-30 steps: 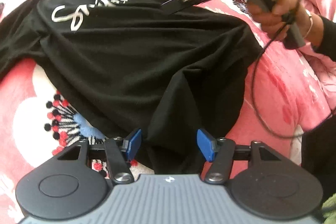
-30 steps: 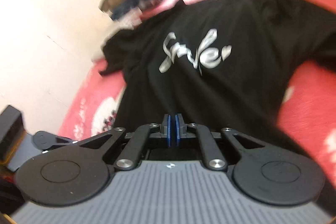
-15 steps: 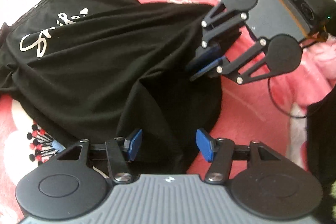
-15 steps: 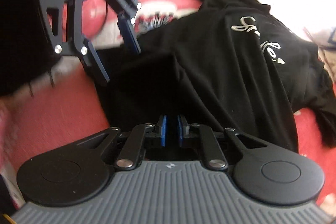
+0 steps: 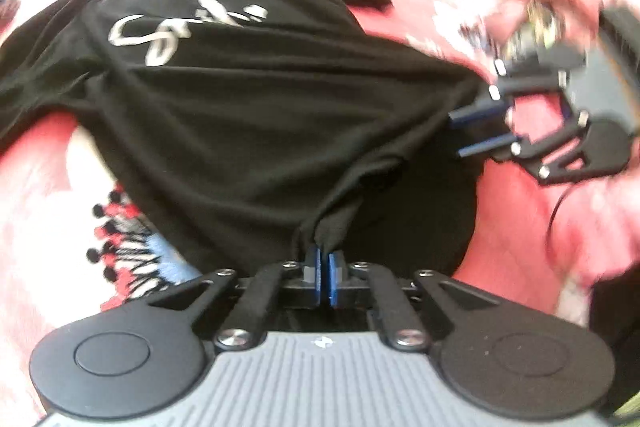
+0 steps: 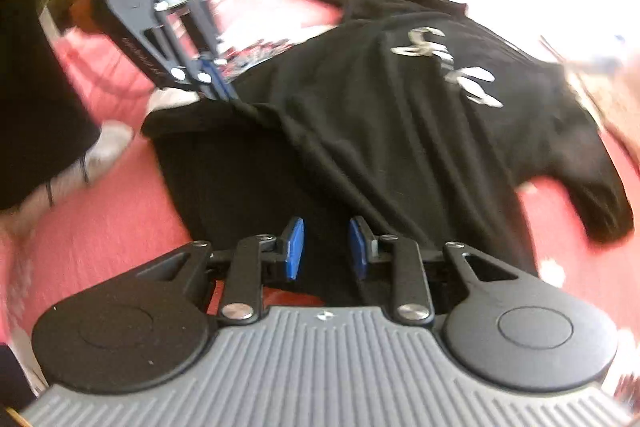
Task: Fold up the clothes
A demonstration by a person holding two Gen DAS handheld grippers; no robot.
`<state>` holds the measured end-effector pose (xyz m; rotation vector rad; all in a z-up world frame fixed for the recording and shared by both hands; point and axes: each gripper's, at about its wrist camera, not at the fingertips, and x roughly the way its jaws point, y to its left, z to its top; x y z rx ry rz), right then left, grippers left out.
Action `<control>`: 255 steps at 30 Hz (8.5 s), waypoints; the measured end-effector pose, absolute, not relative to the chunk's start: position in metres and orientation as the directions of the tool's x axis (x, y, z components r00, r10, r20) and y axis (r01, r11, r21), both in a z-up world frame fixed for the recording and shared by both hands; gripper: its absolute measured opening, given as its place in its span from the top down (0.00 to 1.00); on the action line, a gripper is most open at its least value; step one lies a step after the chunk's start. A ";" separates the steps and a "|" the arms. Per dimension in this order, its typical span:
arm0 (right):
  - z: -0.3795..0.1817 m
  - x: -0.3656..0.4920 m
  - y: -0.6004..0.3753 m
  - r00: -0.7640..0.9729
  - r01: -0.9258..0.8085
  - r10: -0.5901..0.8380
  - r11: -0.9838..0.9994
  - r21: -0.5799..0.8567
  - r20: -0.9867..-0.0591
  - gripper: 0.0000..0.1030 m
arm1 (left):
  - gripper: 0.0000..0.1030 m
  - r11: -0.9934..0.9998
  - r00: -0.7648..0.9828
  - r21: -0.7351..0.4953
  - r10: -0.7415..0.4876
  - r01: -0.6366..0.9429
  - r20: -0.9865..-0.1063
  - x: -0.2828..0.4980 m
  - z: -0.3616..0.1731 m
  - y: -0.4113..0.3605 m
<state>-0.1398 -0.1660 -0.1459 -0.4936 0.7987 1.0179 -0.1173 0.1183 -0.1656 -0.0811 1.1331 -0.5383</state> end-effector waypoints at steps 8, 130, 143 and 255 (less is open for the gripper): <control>-0.146 -0.077 -0.254 0.451 -0.478 0.520 0.827 0.296 -0.725 0.52 | 0.96 0.892 0.344 -0.438 -0.448 0.111 -0.826 -0.090 -0.180 0.186; -0.156 0.114 -0.219 0.437 -0.267 0.243 0.955 0.133 -0.866 0.82 | 0.90 0.962 0.505 -0.265 -0.264 0.072 -0.822 -0.017 -0.177 0.204; -0.169 0.119 -0.216 0.381 -0.296 0.273 0.941 0.163 -0.883 0.78 | 0.94 0.966 0.536 -0.242 -0.255 0.095 -0.805 -0.021 -0.173 0.198; -0.172 -0.099 -0.358 0.419 -0.164 0.390 0.921 0.355 -0.820 0.67 | 0.39 0.924 0.215 -0.245 -0.313 0.293 -0.925 -0.191 -0.135 0.244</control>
